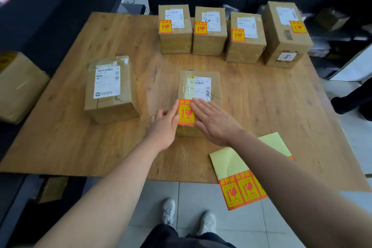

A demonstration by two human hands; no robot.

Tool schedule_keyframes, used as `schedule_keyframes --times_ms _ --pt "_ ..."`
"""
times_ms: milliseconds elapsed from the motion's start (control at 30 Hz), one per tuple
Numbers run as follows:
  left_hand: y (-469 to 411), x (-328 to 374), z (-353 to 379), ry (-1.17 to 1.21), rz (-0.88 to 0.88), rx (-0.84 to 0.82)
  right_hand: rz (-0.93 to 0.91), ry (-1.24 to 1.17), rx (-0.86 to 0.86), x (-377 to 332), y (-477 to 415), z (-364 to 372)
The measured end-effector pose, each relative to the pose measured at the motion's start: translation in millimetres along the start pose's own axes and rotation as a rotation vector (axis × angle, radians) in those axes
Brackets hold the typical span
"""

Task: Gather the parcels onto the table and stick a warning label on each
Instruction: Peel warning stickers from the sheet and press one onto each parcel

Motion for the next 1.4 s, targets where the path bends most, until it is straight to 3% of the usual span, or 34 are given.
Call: schedule_keyframes --times_ms 100,233,400,567,633,867,1000,1133,1400 --pt "2.3 1.7 1.5 0.021 -0.005 0.003 0.071 -0.054 0.019 4.4 -7.7 -5.7" --pt "6.9 2.5 2.7 0.048 -0.017 0.033 -0.047 -0.040 -0.014 -21.5 -11.2 6.5" --pt "4.8 5.5 2.6 0.036 -0.039 0.026 -0.076 0.028 -0.029 7.3 6.0 -1.1" --pt "6.8 14.1 -1.8 -0.159 0.089 0.182 -0.133 0.017 -0.003 -10.8 7.2 7.0" --pt "5.6 12.2 0.2 -0.199 0.093 0.165 -0.149 0.036 0.001 -1.1 10.6 5.6" --pt "10.8 12.5 13.8 0.015 -0.030 0.077 -0.206 0.022 0.056 9.7 31.5 14.3" --pt "14.5 18.5 7.1 0.237 -0.088 0.093 0.034 -0.179 0.080 32.6 34.2 11.6" --pt "19.4 36.2 -0.1 0.403 0.025 0.034 0.303 -0.452 0.092 43.2 36.8 11.6" --pt "-0.1 44.3 -51.0 0.473 0.059 0.110 0.292 -0.530 0.251 42.1 10.7 -26.6"
Point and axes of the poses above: each hand's wrist, its own y-axis away from the middle knuckle, its own z-axis out of the palm, x = y × z, the point moved 3 cm from there along -y, towards the middle knuckle, and after that the axes turned 4 degrees about x, right-handed, at the moved point
